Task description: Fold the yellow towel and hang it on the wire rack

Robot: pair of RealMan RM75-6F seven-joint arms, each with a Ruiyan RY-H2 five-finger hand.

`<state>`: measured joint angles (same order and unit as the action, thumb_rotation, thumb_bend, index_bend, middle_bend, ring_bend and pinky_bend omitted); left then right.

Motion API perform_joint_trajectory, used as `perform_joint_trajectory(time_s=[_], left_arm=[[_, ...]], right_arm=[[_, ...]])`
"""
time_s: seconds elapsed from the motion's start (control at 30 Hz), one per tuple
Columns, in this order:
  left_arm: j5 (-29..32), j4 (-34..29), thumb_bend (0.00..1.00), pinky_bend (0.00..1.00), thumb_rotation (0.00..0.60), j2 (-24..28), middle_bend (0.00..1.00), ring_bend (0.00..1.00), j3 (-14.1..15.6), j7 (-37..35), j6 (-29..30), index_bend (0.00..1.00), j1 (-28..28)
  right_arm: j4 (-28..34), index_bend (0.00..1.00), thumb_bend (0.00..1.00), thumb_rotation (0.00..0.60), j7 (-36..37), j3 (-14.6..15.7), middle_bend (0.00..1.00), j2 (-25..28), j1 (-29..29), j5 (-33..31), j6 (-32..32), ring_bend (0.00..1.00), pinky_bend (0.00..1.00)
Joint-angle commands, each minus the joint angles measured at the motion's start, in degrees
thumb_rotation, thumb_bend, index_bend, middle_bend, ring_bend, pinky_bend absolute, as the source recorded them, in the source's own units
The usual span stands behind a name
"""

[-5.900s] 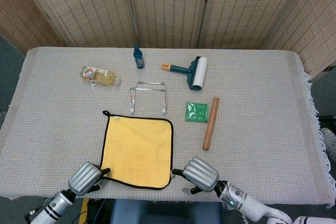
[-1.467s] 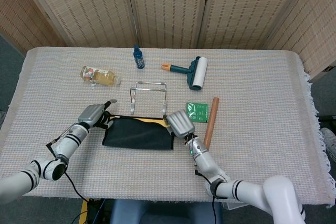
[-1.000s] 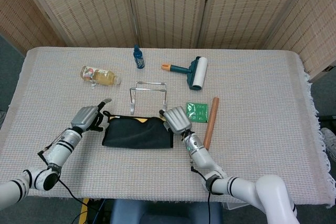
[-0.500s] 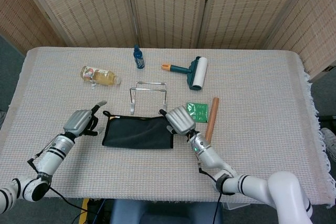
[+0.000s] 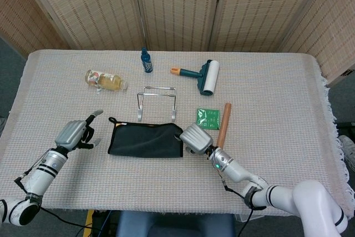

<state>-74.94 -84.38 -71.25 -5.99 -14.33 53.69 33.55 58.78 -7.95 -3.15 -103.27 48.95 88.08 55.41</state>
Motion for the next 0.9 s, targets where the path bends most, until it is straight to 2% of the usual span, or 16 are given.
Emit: perform_joint_trajectory(time_s=[0.03,0.43,0.63,0.9], left_arm=[[0.0,-0.1,0.37,0.89,0.6,0.2,0.85,0.76,0.0,-0.2,0.1,0.03,-0.2],[-0.1,0.5,0.37,0.89,0.6,0.2,0.85,0.76,-0.1,-1.1,0.2,0.03,-0.8],[-0.3,0.8,0.37,0.89,0.6,0.2,0.85,0.76,0.0,-1.6,0.2,0.03,-1.2],[-0.8,0.8,0.37,0.89,0.6,0.6,0.85,0.76,0.1,-2.1,0.5,0.03,-1.6]], right_arm=[[-2.1,0.46,0.2,0.6,0.4,0.0,0.88,-1.4,0.4,0.4,-0.3,0.98,1.0],[-7.6,0.46,0.22,0.6,1.2,-1.1,0.88,-5.2,1.9,0.5,-1.0,0.98,1.0],[-9.2,0.46,0.29,0.6,1.3,-1.3,0.88,-6.6,2.5,0.8,-0.9,0.98,1.0],[-9.6,0.49,0.43,0.6,1.8,-1.3,0.89,-6.7,2.5,1.3,-0.1,0.98,1.0]])
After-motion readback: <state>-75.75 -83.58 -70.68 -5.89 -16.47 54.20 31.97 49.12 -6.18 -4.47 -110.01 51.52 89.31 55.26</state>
